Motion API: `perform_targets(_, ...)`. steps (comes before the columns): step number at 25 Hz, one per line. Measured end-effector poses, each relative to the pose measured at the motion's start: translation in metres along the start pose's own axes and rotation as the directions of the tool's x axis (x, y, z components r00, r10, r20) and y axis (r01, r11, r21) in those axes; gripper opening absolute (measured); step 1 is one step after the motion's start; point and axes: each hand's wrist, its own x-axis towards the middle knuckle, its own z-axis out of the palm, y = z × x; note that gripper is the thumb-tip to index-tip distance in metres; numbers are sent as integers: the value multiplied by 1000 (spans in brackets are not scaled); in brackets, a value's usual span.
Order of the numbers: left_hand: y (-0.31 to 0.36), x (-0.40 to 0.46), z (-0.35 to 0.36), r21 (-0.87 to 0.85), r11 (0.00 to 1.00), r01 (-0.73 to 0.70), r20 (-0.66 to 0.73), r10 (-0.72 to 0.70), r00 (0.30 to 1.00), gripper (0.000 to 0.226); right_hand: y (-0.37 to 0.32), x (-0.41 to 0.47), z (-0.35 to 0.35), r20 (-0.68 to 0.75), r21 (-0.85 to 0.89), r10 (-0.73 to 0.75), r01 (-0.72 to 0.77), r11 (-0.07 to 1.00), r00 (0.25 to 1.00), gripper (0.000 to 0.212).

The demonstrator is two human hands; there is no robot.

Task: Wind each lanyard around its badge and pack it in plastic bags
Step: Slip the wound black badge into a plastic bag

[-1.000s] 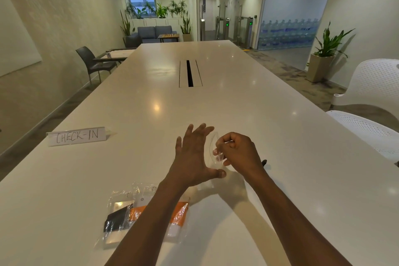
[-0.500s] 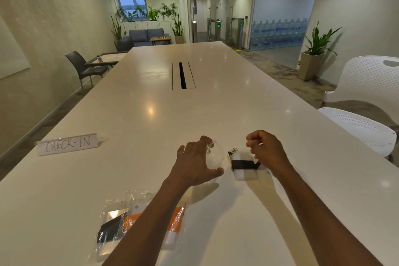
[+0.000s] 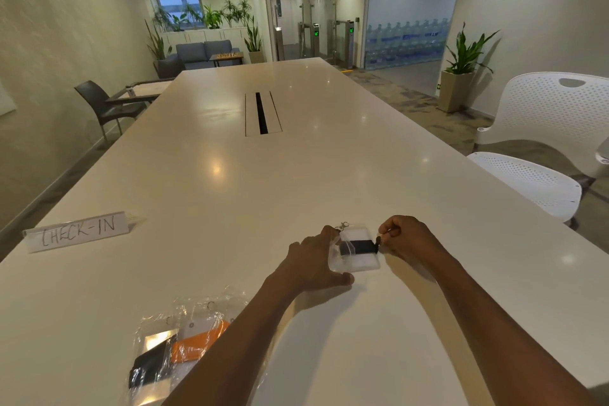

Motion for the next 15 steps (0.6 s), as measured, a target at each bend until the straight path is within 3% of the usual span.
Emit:
perform_targets(4,1,2,4,-24,1000,-14,16,15,1000,77,-5,6,-1,66,-144,-64,73,987,996,19)
perform_targets(7,1,2,6,-46,998,-46,19,47,999,70,-5,14,-5,215,-198,-89,133,971,973,49)
perform_targets(10,5,0,7,-66,995,-79,9,80,997,67,-10,19,-9,327,-356,-91,212,910,941,76)
perform_targets(15,8,-5,7,-79,988,-131,4,132,991,62,-13,19,-13,453,-417,-53,263,870,890,93)
